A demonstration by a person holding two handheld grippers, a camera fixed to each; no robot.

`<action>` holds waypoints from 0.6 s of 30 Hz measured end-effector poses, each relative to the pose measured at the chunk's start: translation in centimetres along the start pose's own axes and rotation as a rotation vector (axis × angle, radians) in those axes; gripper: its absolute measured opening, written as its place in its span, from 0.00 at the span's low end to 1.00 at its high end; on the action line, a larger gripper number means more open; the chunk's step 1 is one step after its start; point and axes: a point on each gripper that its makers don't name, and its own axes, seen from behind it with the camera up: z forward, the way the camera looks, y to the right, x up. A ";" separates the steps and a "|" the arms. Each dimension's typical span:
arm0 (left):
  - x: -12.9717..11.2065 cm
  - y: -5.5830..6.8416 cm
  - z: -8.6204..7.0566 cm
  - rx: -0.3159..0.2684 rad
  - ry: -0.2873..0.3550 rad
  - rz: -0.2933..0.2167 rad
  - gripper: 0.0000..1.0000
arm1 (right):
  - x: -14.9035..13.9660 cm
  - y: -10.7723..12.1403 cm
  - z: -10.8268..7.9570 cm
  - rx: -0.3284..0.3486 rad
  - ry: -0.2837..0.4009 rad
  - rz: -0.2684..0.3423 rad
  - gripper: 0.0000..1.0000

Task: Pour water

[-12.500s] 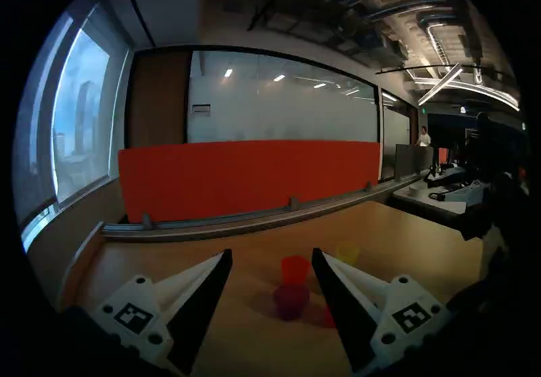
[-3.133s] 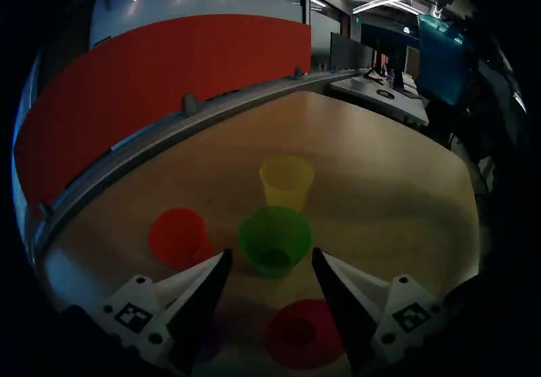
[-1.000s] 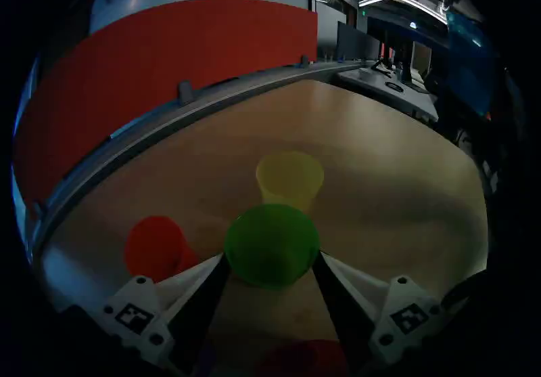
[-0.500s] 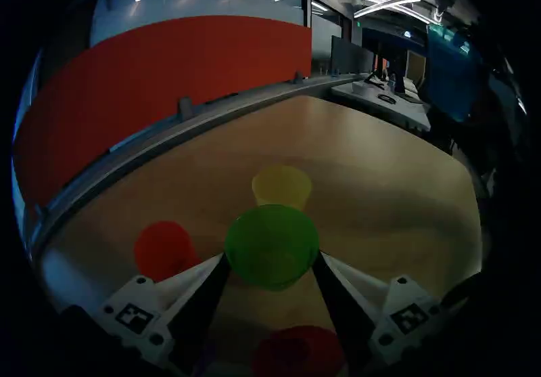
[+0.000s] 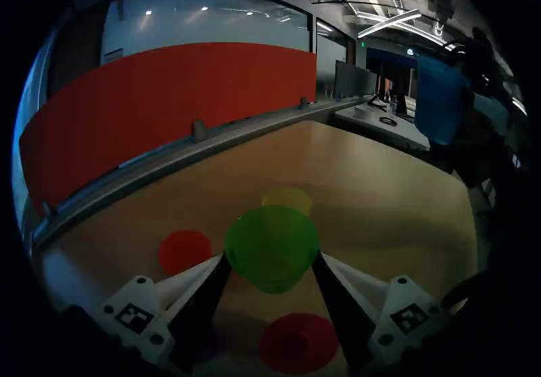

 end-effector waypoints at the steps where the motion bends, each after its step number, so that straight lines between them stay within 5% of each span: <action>1: 0.2 -0.1 -0.2 0.003 0.008 0.002 0.85 | 0.0 -0.1 0.0 0.000 0.000 -0.001 0.91; 9: 1.9 -0.7 -2.3 0.033 0.087 0.018 0.85 | 0.5 -0.8 0.2 0.009 0.003 -0.005 0.91; 18: 2.7 -1.2 -4.6 0.030 0.133 -0.027 0.85 | 1.2 -1.8 0.5 0.022 0.008 -0.014 0.91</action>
